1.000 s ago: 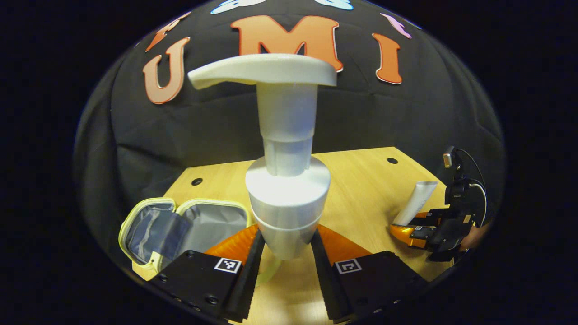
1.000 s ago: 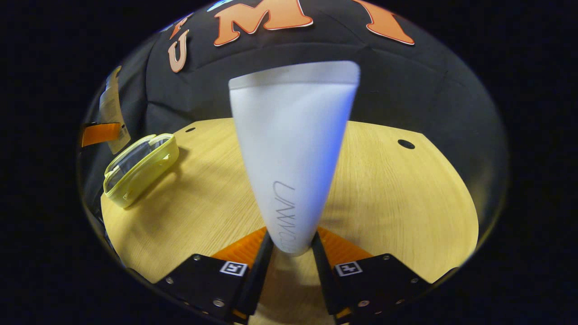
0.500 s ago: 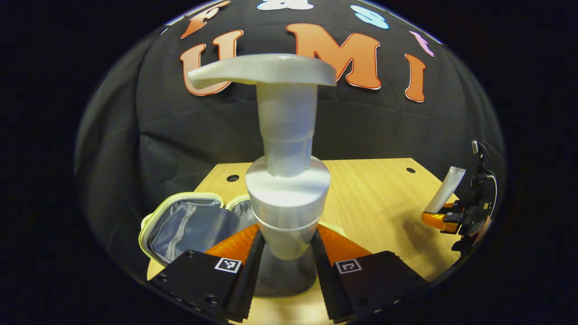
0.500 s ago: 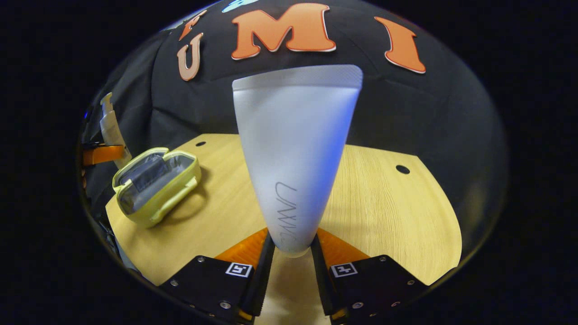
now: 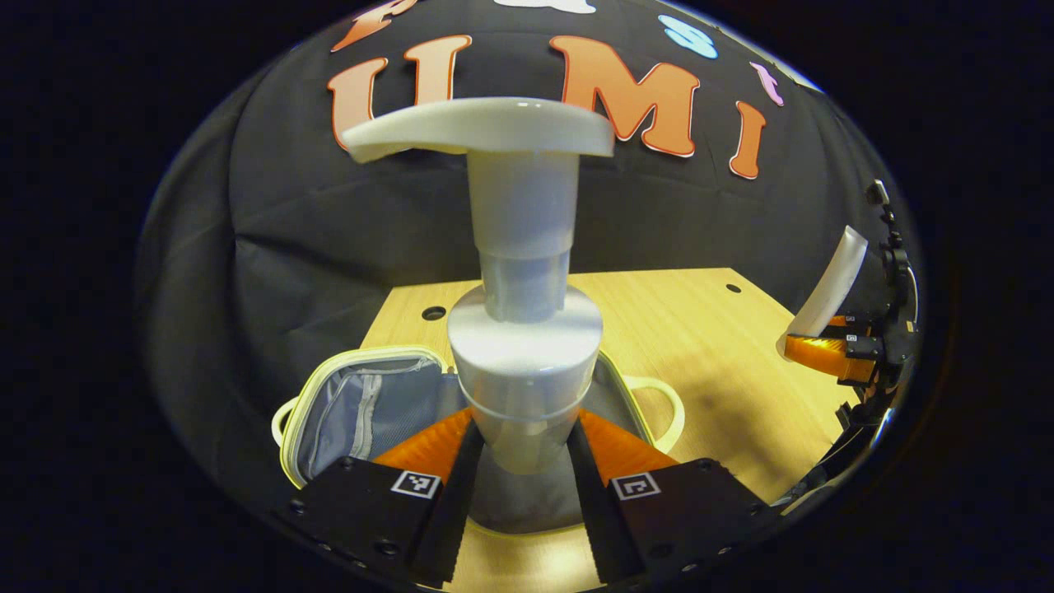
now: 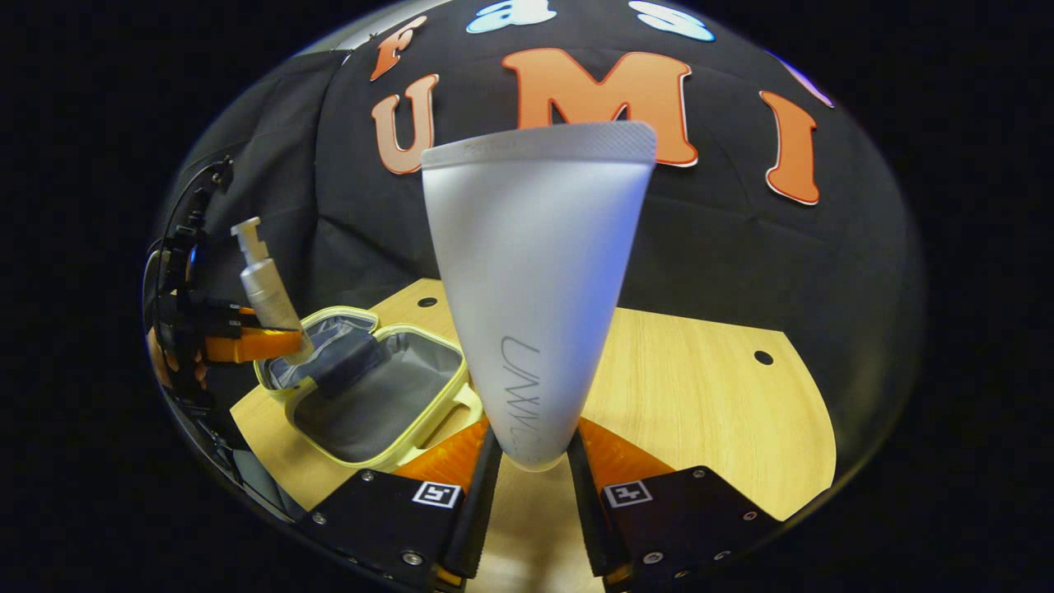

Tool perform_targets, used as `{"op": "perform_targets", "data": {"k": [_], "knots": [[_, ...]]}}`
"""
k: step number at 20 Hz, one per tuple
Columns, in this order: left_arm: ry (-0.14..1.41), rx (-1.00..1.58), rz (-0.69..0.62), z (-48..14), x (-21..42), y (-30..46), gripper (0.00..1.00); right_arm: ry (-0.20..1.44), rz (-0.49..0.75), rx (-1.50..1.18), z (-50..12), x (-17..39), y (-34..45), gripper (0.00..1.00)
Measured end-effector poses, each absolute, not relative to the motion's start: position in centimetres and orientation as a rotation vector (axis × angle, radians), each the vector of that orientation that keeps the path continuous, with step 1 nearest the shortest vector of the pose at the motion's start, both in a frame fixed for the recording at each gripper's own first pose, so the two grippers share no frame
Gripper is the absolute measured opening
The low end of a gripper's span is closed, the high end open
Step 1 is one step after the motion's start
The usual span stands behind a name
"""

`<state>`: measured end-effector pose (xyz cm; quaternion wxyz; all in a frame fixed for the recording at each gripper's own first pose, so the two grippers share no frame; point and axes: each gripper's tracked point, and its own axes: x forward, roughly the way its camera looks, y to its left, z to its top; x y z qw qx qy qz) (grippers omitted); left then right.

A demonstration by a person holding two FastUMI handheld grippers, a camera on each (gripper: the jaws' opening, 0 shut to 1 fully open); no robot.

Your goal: First open the suitcase, pack the skin care products into it, and then close the suitcase.

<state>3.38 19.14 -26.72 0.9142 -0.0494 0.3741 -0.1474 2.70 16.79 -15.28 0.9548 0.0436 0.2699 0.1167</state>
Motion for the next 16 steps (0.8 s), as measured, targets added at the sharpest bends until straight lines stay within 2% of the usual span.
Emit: {"op": "perform_targets", "data": {"k": [11,16], "knots": [[1.086,-0.081,-0.473,-34.3,2.7,17.4,0.61,0.653,0.319,0.165,-15.5,3.0,27.1,0.49],[1.299,-0.028,-0.432,-36.4,1.1,17.5,0.61,0.704,0.338,0.189,-16.8,3.0,29.7,0.48]]}}
